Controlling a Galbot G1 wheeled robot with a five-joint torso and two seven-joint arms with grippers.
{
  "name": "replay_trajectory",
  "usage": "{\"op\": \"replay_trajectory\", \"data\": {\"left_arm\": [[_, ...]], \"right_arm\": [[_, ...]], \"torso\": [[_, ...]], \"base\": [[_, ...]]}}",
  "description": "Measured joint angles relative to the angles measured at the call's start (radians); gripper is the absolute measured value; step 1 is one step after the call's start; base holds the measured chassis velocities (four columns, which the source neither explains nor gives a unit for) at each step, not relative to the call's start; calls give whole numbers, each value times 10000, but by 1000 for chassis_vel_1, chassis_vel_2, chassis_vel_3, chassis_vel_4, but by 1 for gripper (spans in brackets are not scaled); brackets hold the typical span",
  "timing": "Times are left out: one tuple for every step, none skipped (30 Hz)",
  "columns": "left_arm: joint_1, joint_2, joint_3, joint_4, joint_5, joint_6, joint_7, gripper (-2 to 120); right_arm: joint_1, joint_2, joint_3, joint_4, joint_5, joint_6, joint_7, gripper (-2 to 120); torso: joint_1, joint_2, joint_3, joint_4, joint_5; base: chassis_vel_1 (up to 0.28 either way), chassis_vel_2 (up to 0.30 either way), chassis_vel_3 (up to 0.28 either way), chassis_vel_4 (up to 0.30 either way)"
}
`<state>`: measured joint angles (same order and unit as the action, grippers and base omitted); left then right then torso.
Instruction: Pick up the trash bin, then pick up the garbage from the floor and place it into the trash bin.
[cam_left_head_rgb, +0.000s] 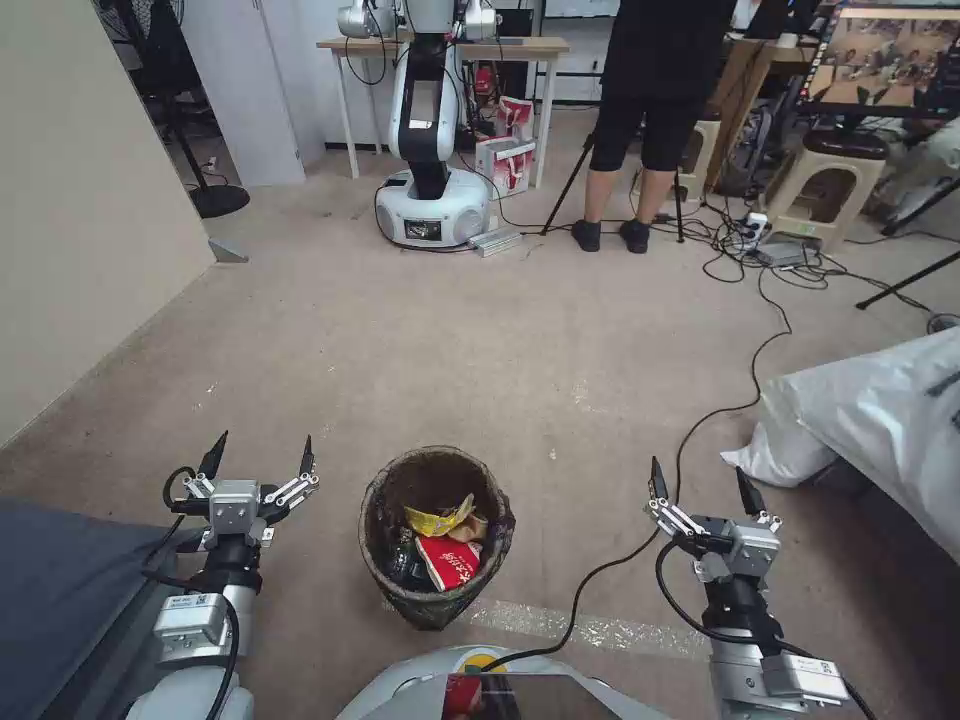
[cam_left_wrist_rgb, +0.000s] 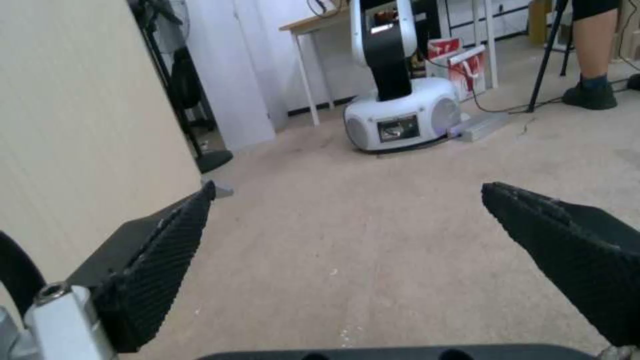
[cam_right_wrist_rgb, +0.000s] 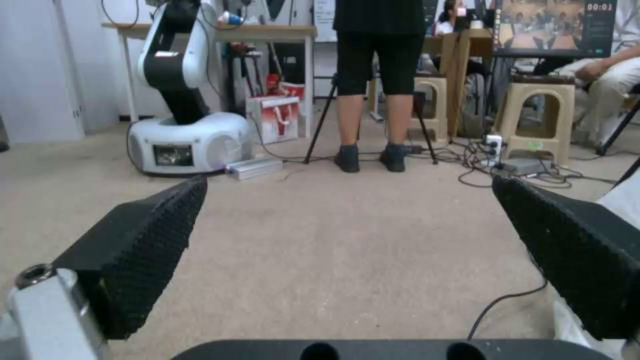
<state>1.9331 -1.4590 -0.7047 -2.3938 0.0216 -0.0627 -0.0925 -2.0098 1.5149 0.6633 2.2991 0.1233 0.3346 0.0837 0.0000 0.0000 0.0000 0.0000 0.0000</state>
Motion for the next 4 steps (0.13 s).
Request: {"op": "replay_trajectory", "data": {"left_arm": [[0, 0, 0, 0, -1, 2, 0, 100], [-1, 1, 0, 0, -4, 5, -2, 100], [-1, 1, 0, 0, -4, 5, -2, 100], [-2, 2, 0, 0, -6, 7, -3, 100]], "right_arm": [[0, -1, 0, 0, 0, -1, 0, 100], [1, -1, 1, 0, 0, -3, -1, 100], [1, -1, 1, 0, 0, -3, -1, 100], [2, -1, 2, 0, 0, -5, -2, 100]], "torso": [[0, 0, 0, 0, 0], [0, 0, 0, 0, 0], [0, 0, 0, 0, 0], [0, 0, 0, 0, 0]], "base": [[0, 0, 0, 0], [0, 0, 0, 0], [0, 0, 0, 0], [0, 0, 0, 0]]}}
